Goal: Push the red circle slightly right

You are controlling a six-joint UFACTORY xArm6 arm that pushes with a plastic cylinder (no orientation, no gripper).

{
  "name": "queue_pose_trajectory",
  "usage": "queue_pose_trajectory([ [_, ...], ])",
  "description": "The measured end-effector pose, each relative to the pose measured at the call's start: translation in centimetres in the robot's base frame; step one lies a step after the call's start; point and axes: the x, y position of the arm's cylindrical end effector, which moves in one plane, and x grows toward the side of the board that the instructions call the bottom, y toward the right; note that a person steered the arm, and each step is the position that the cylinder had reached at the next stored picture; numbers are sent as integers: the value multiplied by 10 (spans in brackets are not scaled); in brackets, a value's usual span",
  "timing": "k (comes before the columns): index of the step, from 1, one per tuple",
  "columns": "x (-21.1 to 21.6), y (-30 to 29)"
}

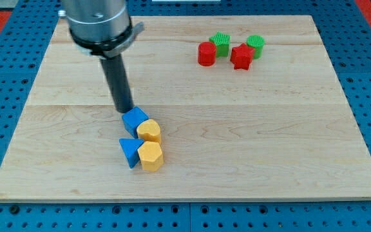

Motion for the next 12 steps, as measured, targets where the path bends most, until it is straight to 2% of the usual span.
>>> queue_pose_trajectory([
  [2, 33, 5],
  [6, 33, 2],
  [7, 9, 17],
  [9, -74, 23],
  [12, -141, 105],
])
